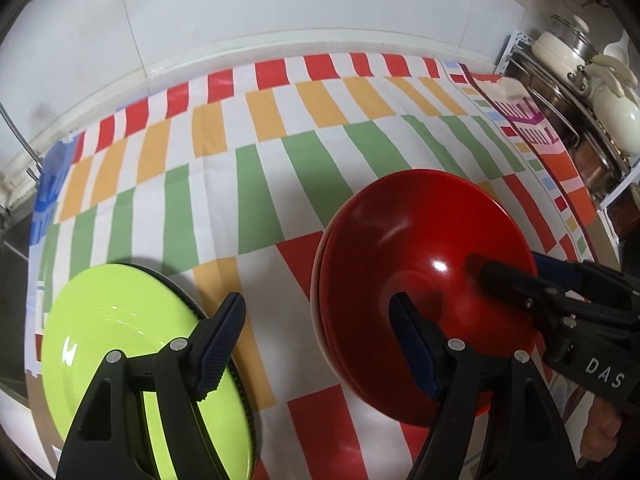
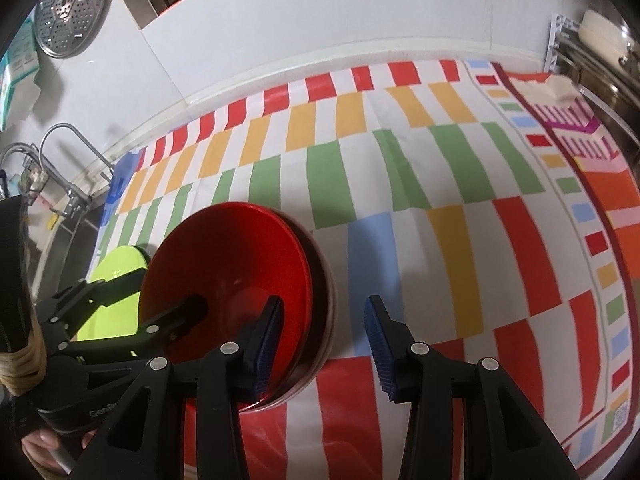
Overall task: Organize plates and bowls
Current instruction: 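Close the left tool on the rim of the stacked bowls, then carry the bowl stack with the left tool onto the lime-green plate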
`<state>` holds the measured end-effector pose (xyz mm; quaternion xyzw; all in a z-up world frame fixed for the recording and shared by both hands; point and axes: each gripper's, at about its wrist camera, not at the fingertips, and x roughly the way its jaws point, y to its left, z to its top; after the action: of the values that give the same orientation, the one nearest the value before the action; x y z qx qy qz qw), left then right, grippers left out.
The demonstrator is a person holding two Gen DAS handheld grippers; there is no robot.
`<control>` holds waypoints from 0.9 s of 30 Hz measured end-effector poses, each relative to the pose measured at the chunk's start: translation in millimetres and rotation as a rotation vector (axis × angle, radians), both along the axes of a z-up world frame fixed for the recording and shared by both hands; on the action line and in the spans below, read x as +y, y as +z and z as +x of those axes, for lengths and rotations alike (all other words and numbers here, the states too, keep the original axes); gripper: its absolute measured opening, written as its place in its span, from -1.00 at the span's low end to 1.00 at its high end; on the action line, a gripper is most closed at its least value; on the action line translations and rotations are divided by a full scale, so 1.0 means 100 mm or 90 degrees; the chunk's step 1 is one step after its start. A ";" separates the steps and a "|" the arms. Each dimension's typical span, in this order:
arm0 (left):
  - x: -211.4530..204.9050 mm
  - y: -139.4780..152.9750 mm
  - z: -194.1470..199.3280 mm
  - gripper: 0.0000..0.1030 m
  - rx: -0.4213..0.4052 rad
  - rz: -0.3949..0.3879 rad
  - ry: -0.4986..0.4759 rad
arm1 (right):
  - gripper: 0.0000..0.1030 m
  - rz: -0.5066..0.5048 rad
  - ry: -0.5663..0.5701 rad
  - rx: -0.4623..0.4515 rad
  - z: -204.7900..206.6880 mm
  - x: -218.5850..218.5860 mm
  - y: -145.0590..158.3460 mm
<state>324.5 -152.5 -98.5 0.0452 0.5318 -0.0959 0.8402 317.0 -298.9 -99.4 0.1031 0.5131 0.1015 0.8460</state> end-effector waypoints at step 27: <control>0.03 -0.13 0.07 -0.29 0.065 -0.098 -0.008 | -0.61 0.026 -0.040 0.078 0.08 0.01 -0.14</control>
<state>331.4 -149.8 -111.1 -0.0212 0.5643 -0.1443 0.8126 325.0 -298.0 -113.6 0.1424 0.5583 0.0790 0.8135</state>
